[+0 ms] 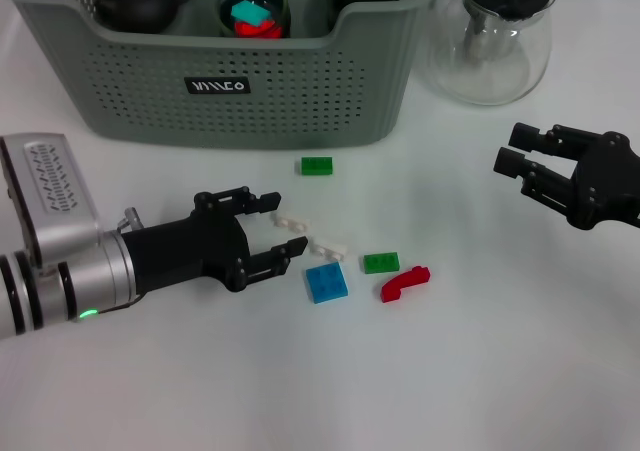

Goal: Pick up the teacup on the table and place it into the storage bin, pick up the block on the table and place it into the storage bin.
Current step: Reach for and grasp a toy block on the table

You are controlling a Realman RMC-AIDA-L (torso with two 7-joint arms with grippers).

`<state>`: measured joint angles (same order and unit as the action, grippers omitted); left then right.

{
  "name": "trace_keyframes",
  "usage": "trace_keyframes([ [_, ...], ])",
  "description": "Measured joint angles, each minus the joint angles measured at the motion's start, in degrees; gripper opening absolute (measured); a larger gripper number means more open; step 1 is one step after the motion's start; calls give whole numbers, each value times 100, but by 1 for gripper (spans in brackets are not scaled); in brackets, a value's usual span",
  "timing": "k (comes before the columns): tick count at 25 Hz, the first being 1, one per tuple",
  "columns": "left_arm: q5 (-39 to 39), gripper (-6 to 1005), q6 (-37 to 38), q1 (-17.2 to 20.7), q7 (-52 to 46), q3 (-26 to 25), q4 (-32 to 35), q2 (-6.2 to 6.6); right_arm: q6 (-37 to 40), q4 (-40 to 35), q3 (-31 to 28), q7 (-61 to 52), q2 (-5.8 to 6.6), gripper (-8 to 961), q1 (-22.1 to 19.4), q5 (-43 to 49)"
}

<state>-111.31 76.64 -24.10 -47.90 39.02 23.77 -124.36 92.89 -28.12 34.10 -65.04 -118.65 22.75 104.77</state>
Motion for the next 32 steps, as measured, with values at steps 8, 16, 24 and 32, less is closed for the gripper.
trace_keyframes([
  [8,-4,625,122,33,162,25,-178,0,-29,0,12,0,-6,412,1,0],
  [16,-75,625,253,178,621,218,-397,-17,-65,0,1,0,-9,412,-6,0],
  [24,-21,624,-32,97,934,189,-767,-34,-100,0,15,0,-18,413,18,0],
  [32,-10,624,-332,-64,1128,176,-1050,-39,-183,0,35,0,-18,414,5,0],
])
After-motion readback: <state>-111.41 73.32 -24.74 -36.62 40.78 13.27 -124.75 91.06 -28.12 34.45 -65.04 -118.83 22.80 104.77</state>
